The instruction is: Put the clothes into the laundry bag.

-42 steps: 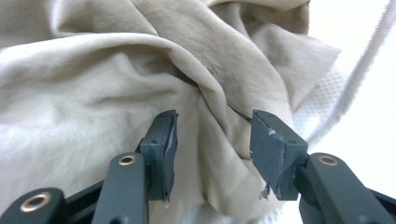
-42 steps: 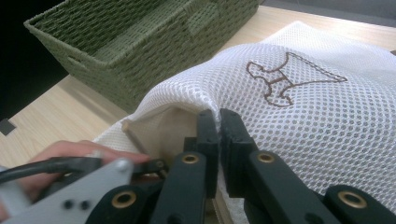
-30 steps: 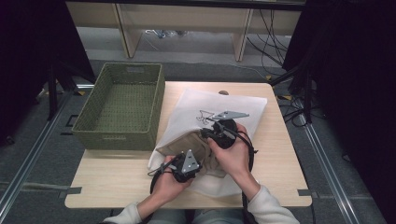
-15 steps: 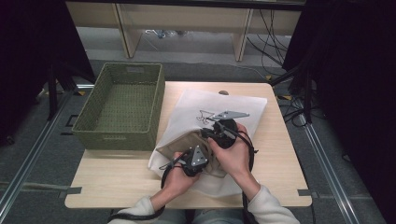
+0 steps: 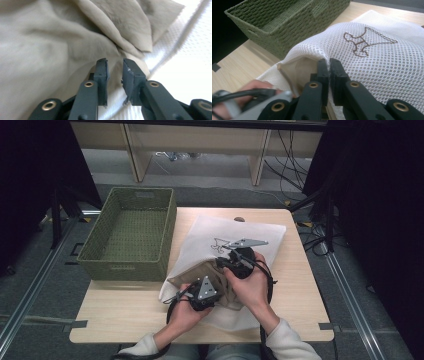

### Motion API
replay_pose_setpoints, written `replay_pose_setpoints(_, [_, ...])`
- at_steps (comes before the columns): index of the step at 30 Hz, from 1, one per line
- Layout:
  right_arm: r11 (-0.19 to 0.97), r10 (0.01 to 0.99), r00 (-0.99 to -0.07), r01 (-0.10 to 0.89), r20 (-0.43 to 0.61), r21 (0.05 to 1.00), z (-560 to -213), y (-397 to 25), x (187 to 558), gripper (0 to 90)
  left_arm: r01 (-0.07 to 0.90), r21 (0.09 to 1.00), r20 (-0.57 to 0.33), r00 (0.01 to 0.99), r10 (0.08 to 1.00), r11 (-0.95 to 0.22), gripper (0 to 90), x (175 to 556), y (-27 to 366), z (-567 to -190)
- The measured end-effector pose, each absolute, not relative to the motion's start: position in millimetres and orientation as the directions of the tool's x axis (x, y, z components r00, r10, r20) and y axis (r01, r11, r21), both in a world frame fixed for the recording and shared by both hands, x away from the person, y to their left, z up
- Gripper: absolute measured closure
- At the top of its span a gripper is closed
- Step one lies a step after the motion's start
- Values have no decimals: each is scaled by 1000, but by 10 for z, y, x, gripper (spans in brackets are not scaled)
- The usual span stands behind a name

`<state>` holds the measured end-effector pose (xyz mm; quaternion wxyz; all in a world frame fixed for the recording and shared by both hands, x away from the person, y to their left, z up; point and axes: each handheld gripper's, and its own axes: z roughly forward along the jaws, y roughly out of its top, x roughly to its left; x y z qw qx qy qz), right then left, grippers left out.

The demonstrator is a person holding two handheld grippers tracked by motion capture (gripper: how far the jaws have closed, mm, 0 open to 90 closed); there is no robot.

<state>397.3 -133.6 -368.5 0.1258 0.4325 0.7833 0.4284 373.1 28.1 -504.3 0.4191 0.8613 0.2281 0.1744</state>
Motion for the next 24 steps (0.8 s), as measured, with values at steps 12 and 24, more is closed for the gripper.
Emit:
replay_pose_setpoints(12, [259,784,-595,571,175,779,-3698,-1317,3970,872,224,786,114,863,491,-576,753,3522,356,-5086])
replay_pose_setpoints(24, [263,782,-597,574,177,775,-3693,-1319,3964,872,222,765,134,863,487,-605,860,3600,194,-5105])
